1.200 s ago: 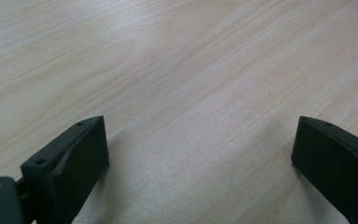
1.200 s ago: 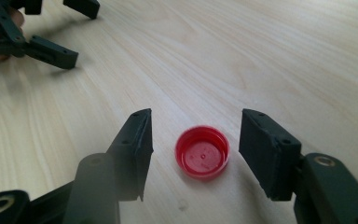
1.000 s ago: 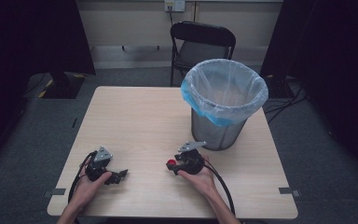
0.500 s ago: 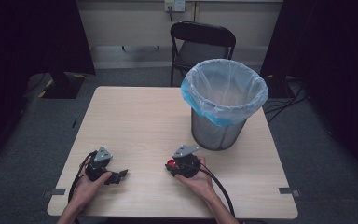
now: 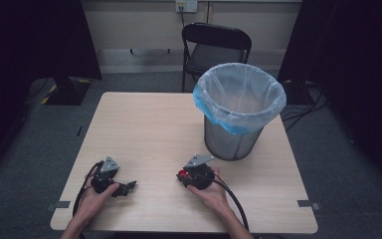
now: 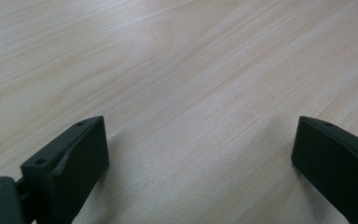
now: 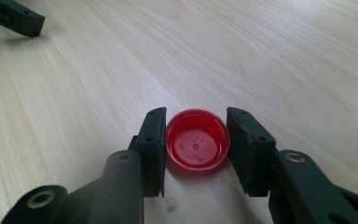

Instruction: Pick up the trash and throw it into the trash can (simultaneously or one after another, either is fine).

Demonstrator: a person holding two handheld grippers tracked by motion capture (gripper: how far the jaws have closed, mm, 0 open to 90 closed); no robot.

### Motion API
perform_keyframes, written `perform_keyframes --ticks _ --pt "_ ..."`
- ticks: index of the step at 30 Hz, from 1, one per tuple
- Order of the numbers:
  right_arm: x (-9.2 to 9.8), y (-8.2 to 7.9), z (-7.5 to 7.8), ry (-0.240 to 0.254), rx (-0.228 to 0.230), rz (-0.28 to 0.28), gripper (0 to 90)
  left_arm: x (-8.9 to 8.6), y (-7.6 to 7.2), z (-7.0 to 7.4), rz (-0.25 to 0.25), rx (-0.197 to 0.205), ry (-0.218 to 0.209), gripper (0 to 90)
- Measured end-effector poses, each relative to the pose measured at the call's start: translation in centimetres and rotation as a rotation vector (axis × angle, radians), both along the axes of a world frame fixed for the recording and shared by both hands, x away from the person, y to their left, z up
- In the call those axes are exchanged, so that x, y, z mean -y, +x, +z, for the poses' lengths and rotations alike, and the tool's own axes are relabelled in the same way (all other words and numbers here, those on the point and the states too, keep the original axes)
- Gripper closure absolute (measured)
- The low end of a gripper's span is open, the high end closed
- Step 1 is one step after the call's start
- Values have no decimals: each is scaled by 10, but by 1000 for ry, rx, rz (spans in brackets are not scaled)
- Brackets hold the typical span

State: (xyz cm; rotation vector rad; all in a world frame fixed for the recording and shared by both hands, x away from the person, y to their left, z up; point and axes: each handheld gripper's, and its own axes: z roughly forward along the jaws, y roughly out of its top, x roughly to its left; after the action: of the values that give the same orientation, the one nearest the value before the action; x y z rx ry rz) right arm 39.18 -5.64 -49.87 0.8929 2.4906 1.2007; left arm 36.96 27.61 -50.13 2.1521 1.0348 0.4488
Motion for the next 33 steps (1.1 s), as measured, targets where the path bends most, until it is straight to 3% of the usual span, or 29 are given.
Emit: perform_keyframes --ticks 8,13,33 --pt "3 4 6 59 -33 0 596 0 0 0 0 0 0 32" --pt "8 6 15 140 -66 8 597 0 0 0 2 -1 -2 32" --pt "8 -4 59 187 9 26 598 0 0 0 0 0 0 33"
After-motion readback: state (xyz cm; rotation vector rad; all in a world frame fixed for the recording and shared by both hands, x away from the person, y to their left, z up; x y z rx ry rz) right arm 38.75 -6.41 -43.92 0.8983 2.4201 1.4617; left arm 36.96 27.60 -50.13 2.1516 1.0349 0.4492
